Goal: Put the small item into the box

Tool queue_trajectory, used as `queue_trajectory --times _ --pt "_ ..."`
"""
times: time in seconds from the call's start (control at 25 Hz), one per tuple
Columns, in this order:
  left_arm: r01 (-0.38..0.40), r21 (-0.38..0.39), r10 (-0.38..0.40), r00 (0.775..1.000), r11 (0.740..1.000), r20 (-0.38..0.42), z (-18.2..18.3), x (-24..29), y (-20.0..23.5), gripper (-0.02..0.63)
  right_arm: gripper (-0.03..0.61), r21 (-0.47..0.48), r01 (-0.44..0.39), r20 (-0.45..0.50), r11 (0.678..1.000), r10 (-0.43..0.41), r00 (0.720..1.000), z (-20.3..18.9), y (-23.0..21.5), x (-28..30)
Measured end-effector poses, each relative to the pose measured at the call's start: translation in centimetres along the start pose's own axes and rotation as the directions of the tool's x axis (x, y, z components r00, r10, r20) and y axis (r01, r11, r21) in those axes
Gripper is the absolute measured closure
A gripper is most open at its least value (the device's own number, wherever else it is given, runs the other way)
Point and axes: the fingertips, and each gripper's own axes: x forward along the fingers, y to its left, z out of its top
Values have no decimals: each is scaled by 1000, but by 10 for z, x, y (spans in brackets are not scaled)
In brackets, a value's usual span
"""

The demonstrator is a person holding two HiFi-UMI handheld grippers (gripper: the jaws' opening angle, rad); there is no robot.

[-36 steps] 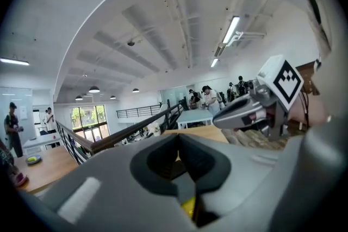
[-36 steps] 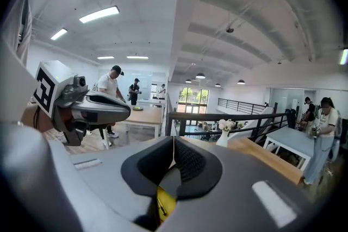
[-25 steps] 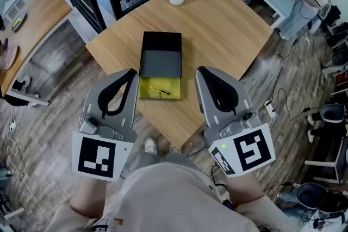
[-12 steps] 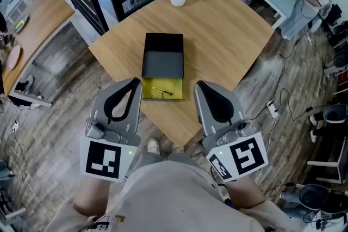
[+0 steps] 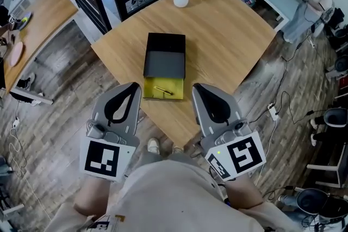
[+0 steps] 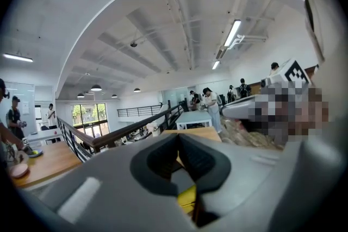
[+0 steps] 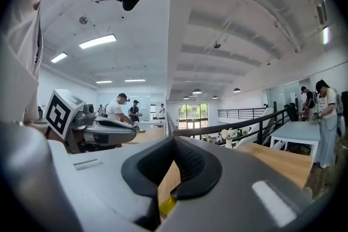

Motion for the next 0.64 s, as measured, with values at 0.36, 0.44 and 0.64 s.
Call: queue_trajectory --times 0.36,0.44,0.64 --pt "3 9 -3 1000 1000 0 -1 10 -9 611 578 14 -8 -8 1000 8 1000 -4 -8 0" --pt "3 21 -3 1000 1000 -3 -2 11 -11 611 578 15 -9 -9 1000 9 1000 -5 -9 -1" --pt "0 45 1 1000 999 -12 0 17 -17 611 580 12 -10 -14 1000 10 1000 -7 -15 -2"
